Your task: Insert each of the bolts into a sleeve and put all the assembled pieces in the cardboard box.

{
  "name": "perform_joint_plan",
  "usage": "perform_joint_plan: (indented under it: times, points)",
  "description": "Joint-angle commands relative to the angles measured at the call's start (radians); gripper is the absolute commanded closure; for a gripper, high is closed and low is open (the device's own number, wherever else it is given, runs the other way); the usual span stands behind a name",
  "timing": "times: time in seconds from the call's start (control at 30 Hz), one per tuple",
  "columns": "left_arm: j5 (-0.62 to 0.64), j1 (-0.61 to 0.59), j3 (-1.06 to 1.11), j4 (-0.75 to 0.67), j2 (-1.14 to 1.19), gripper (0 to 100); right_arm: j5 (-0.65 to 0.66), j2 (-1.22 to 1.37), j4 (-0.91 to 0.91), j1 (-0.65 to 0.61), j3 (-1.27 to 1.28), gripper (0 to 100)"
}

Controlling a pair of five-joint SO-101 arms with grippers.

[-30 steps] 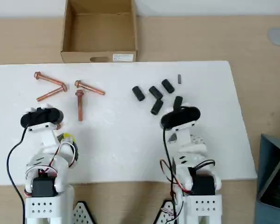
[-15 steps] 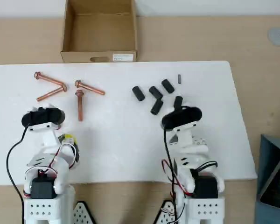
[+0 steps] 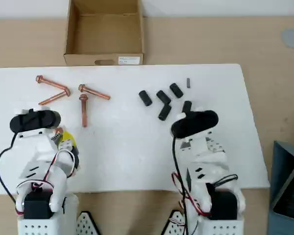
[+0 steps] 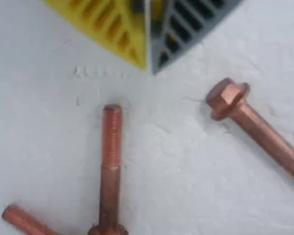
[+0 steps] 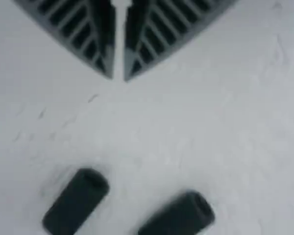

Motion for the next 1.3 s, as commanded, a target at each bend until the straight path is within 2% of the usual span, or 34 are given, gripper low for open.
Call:
perform_joint_plan:
  times: [0.0,0.23,0.47,0.57,0.73,0.83,0.9,1.27]
  points:
    - [-0.009,0.008,-0.123,0.018,0.110,99,0.011,0.174,0.002,0.015,-0.157,98.7]
    - [-0.012,0.008,-0.330,0.012,0.478,99,0.009,0.636,0.006,0.015,-0.533,98.7]
    - [-0.183,0.008,-0.459,0.014,0.760,99,0.012,1.064,0.006,0.015,-0.871,98.6]
    - [-0.184,0.002,-0.508,0.015,0.834,99,0.032,1.228,0.028,0.013,-1.004,97.4]
    - [-0.189,-0.091,-0.586,0.017,0.915,99,0.100,1.475,0.103,0.010,-1.219,87.0]
    - [-0.190,-0.140,-0.609,0.017,0.972,95,0.120,1.620,0.155,0.012,-1.349,86.8]
    - [-0.190,-0.173,-0.623,0.017,1.015,92,0.183,1.716,0.192,0.010,-1.431,86.8]
    - [-0.189,-0.227,-0.692,0.017,1.182,91,0.296,2.155,0.368,-0.019,-1.913,86.4]
